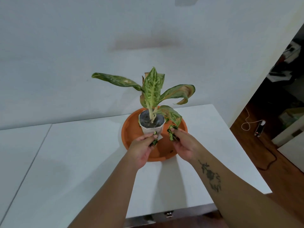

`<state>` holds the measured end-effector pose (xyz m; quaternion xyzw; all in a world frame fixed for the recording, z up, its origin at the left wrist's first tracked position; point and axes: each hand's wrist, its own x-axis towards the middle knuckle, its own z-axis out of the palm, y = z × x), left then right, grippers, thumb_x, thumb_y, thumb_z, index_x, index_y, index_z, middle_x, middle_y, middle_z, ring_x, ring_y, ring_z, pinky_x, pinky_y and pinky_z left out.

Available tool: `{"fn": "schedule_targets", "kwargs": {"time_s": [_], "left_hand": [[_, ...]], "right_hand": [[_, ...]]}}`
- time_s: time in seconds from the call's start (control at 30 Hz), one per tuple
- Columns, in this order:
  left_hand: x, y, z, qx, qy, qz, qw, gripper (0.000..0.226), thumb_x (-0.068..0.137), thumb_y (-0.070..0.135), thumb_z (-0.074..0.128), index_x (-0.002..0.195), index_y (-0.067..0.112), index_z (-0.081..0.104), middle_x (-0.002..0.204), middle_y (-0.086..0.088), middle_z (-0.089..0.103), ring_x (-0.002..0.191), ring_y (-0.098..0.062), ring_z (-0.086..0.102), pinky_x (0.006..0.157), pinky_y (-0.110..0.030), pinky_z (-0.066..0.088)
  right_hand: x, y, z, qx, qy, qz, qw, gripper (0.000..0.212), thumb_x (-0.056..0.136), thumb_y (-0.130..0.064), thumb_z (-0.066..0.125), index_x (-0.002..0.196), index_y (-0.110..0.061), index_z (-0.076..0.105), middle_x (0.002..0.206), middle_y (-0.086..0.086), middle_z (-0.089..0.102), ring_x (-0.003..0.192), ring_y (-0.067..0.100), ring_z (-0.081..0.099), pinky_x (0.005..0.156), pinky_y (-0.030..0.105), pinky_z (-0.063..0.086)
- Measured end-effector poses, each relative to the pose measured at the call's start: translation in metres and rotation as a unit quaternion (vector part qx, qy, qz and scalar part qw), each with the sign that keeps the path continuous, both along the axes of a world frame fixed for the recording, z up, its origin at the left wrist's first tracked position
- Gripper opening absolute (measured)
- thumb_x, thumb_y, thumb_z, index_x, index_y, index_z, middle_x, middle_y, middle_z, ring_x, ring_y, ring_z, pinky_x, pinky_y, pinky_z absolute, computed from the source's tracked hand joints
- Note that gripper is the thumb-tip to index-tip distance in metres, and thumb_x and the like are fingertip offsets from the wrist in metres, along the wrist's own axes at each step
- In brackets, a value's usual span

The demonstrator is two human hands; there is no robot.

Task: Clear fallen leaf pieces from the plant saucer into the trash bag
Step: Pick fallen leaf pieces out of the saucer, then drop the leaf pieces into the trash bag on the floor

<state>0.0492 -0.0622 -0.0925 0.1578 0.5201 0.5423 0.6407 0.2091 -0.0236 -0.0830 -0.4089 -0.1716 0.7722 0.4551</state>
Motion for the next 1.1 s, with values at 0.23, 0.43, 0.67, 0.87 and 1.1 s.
{"fn": "schedule_targets", "kwargs": {"time_s": [0.23, 0.43, 0.67, 0.87, 1.1], "left_hand": [[0.071, -0.007, 0.006, 0.017, -0.071, 0.087, 0.993, 0.029, 0.085, -0.003, 0.069, 0.114, -0.008, 0.064, 0.094, -0.013, 0.074, 0.078, -0.013, 0.074, 0.065, -0.018, 0.058], [0.134, 0.0, 0.011, 0.018, -0.073, 0.099, 0.992, 0.021, 0.086, 0.0, 0.069, 0.107, -0.003, 0.068, 0.088, -0.009, 0.077, 0.079, -0.012, 0.073, 0.066, -0.019, 0.058], [0.193, 0.024, 0.015, 0.009, -0.086, 0.049, 0.995, 0.022, 0.084, -0.001, 0.071, 0.106, -0.002, 0.066, 0.08, -0.004, 0.077, 0.073, -0.008, 0.073, 0.065, -0.016, 0.058], [0.228, 0.054, 0.005, -0.003, -0.088, -0.014, 0.996, 0.019, 0.083, -0.003, 0.072, 0.102, -0.002, 0.069, 0.082, -0.006, 0.077, 0.074, -0.01, 0.073, 0.067, -0.018, 0.058], [0.275, 0.083, -0.003, -0.02, -0.092, -0.103, 0.99, 0.022, 0.083, 0.0, 0.073, 0.105, -0.002, 0.069, 0.085, -0.006, 0.076, 0.075, -0.009, 0.072, 0.068, -0.017, 0.057]], "right_hand": [[0.061, 0.005, 0.005, -0.007, -0.001, 0.05, 0.999, 0.012, 0.093, -0.006, 0.059, 0.103, -0.002, 0.064, 0.085, 0.007, 0.068, 0.069, 0.008, 0.065, 0.063, 0.017, 0.055], [0.129, 0.015, 0.007, -0.019, -0.003, 0.043, 0.999, 0.01, 0.089, -0.003, 0.064, 0.097, 0.0, 0.067, 0.075, 0.004, 0.069, 0.063, 0.009, 0.064, 0.065, 0.016, 0.057], [0.189, 0.031, 0.002, -0.025, 0.009, -0.007, 1.0, 0.01, 0.086, -0.002, 0.066, 0.096, 0.0, 0.069, 0.075, 0.005, 0.069, 0.059, 0.009, 0.064, 0.063, 0.017, 0.056], [0.226, 0.04, -0.002, -0.037, 0.003, -0.094, 0.995, 0.009, 0.085, 0.0, 0.067, 0.094, 0.001, 0.069, 0.076, 0.008, 0.071, 0.061, 0.011, 0.066, 0.062, 0.018, 0.056], [0.273, 0.041, -0.005, -0.04, 0.002, -0.185, 0.982, 0.013, 0.085, 0.001, 0.066, 0.098, 0.002, 0.069, 0.081, 0.011, 0.076, 0.069, 0.014, 0.072, 0.065, 0.021, 0.058]]}}
